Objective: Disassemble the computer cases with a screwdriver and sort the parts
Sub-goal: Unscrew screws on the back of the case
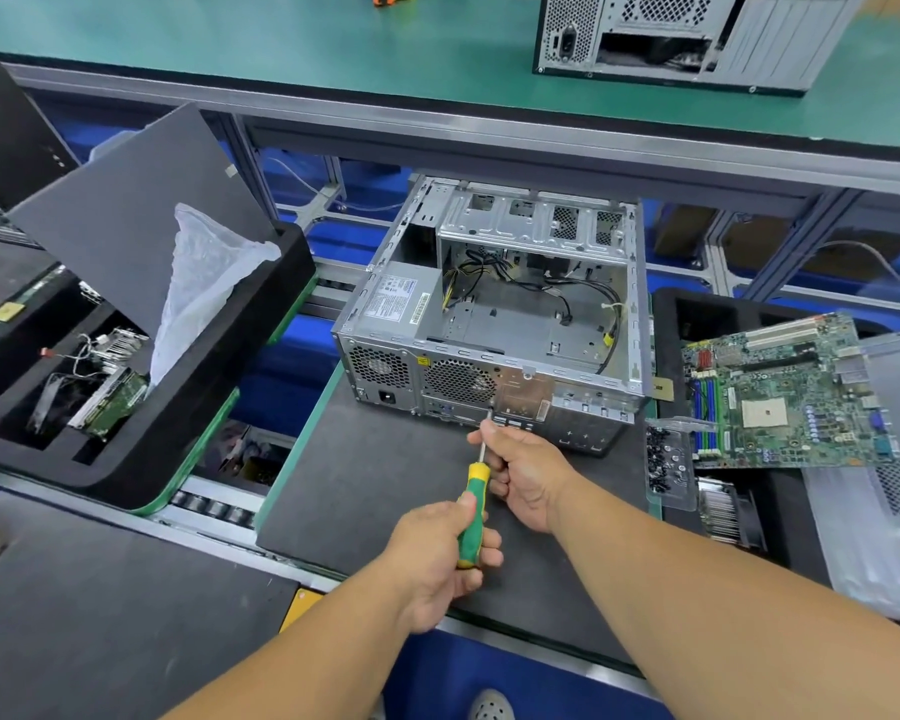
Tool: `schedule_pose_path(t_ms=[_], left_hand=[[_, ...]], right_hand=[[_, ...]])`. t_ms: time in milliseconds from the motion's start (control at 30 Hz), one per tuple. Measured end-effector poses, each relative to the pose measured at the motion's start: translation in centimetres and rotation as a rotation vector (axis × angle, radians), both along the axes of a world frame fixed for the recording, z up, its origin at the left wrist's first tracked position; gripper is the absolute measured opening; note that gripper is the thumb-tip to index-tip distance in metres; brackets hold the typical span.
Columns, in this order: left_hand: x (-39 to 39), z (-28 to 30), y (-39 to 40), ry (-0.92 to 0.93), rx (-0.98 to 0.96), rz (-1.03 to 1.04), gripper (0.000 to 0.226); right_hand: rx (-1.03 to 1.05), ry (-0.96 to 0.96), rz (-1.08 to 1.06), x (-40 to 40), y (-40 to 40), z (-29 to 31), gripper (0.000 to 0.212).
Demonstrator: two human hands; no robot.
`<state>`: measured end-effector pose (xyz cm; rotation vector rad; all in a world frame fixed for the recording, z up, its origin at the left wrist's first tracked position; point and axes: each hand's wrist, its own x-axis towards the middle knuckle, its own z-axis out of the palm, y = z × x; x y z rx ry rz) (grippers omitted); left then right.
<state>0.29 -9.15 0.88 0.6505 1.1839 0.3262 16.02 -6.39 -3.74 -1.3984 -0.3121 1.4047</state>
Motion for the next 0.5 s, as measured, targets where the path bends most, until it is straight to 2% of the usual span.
schedule_pose_path(t_ms=[133,200,300,367,500], left_hand=[[0.3,-0.3,-0.3,0.358,0.376,-0.039,0.029],[0.1,-0.5,-0.1,0.390,0.418,0.019,0.035],[-0.1,-0.8,0.1,0.367,0.420,0.044,0.028],[-0.1,-1.0,0.1,0.290,0.346,0.059,0.027],[-0.3,-1.3,0.1,-0.006,-0.057,0.053,0.035]], right_hand=[[-0.023,-0.047,0.006,-0.2,0.0,0.1,0.027],[-0.033,-0.053,-0.005,-0.4,0.1,0.1,0.028],[-0.047,-0.064,-0.018,-0.6,0.2,0.2,0.029],[-0.044,-0.071,-0.027,-0.7,0.2,0.1,0.029],[-0.034,-0.073,-0.036,-0.7,0.2,-0.3,0.030]])
